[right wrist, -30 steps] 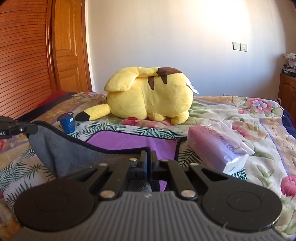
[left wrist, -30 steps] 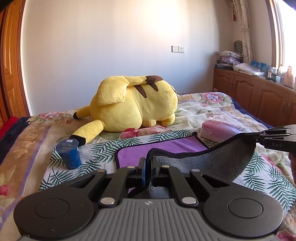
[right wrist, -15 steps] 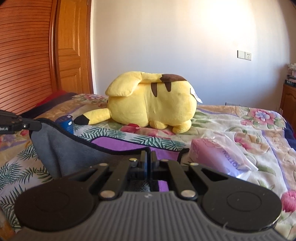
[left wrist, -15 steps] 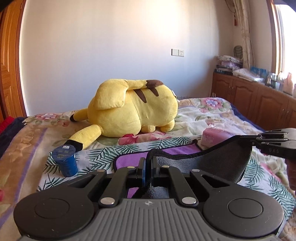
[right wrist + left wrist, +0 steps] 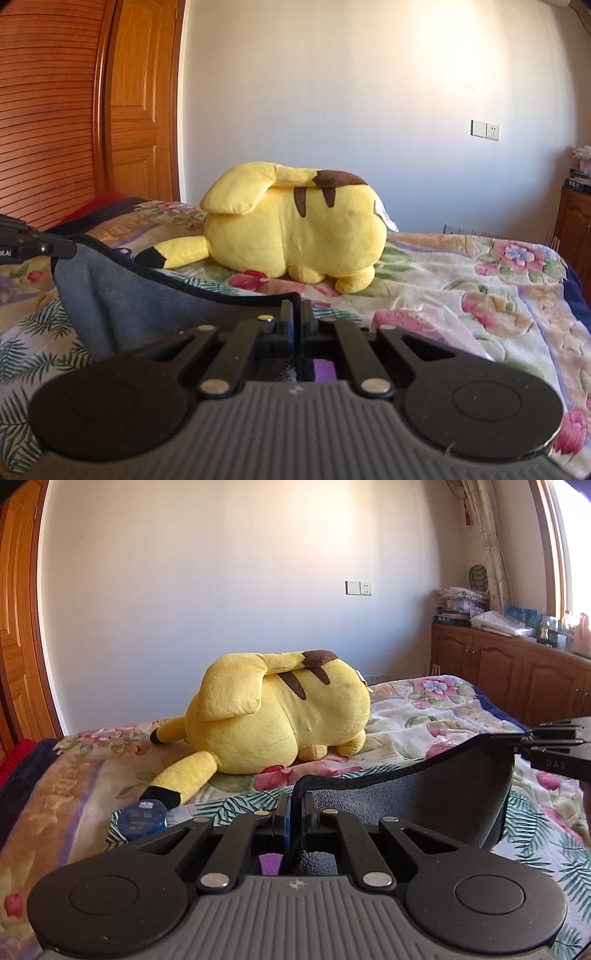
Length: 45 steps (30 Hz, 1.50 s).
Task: Fold towel
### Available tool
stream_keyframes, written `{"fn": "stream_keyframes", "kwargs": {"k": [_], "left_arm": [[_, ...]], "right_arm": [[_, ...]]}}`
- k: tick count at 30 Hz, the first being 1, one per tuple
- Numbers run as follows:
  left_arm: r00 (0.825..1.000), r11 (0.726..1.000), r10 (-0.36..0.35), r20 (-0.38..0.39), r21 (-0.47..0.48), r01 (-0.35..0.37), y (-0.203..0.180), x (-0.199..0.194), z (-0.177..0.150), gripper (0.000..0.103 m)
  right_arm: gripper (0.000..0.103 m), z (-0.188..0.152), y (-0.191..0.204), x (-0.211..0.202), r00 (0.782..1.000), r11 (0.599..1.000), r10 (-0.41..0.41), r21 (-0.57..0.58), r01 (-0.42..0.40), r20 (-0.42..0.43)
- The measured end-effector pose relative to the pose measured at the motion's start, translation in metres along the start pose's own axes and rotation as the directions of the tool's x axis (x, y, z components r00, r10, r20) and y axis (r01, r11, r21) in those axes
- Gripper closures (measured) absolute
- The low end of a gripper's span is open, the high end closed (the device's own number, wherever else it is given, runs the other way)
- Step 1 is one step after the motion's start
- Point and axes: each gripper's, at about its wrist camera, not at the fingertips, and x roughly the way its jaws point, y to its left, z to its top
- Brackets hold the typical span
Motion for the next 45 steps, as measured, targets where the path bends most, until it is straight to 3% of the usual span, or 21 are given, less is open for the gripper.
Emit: {"fn": "stream_keyframes", "kwargs": {"k": [9, 25, 35, 45], "left_arm": [[0.999, 0.997, 0.038, 0.012, 0.064, -0.038, 0.002, 0.020, 0.009, 0.103], [0.997, 0.996, 0.081, 0.013, 0.040, -0.081, 0.014, 0.077, 0.006, 0.103], [0.994, 0.994, 0.109, -0.006, 0.032, -0.108, 0.017, 0.116, -0.007, 0.103], [0.990, 0.993, 0.117, -0.079, 0.007, -0.117, 0.026, 0.157, -0.031, 0.103]], "right_arm": [[0.099, 0.009, -0.003, 0.020, 0.999, 0.999, -0.026, -0.026, 0.027, 0.020], [0.099, 0.011, -0.011, 0.062, 0.997, 0.993, -0.073, -0.094, 0.075, 0.017], [0.099, -0.007, -0.017, 0.097, 0.996, 0.991, -0.082, -0.108, 0.079, -0.020], [0.099, -0.030, -0.021, 0.130, 0.991, 0.993, -0.080, -0.099, 0.070, -0.104]]}}
